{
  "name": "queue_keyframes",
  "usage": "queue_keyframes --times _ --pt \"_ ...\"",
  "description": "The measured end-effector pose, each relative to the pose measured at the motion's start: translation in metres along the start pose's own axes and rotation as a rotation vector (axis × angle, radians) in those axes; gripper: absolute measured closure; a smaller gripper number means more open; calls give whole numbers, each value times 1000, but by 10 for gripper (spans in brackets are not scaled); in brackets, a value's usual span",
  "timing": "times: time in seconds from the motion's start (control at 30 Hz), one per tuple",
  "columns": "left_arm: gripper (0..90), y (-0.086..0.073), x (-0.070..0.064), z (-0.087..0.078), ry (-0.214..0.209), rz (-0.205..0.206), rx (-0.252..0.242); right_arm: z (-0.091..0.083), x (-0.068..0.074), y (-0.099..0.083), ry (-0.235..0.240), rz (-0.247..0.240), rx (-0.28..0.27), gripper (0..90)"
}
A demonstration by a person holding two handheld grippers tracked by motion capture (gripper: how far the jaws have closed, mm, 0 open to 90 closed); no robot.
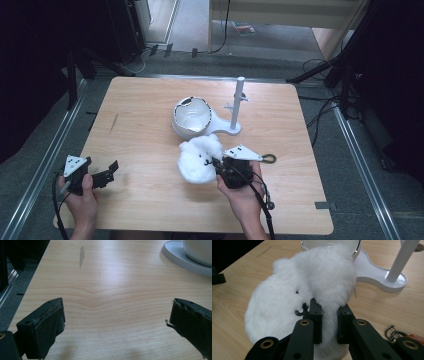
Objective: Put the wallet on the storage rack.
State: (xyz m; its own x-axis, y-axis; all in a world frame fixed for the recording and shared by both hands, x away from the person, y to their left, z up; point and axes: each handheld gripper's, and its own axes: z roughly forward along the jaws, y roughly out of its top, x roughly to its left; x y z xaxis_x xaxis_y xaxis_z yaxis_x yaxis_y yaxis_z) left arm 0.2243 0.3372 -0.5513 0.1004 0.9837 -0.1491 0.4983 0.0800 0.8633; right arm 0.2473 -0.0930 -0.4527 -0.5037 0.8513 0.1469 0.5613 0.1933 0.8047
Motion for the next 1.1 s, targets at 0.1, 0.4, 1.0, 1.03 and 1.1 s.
queue_keyframes --times 0.1,0.4,1.0,1.03,1.1 --pt "5 0 0 0 1 1 2 -4 -2 6 -13 12 -11 791" --pt "6 0 0 1 1 3 2 -7 -4 19 -30 20 -28 789" --pt "6 1 1 1 -4 -2 2 7 0 50 -86 -3 -11 784" --pt "5 1 1 1 -3 -2 2 8 0 51 -90 -3 -10 784" --pt "5 1 0 1 -2 -2 4 11 1 54 -100 -5 -6 784"
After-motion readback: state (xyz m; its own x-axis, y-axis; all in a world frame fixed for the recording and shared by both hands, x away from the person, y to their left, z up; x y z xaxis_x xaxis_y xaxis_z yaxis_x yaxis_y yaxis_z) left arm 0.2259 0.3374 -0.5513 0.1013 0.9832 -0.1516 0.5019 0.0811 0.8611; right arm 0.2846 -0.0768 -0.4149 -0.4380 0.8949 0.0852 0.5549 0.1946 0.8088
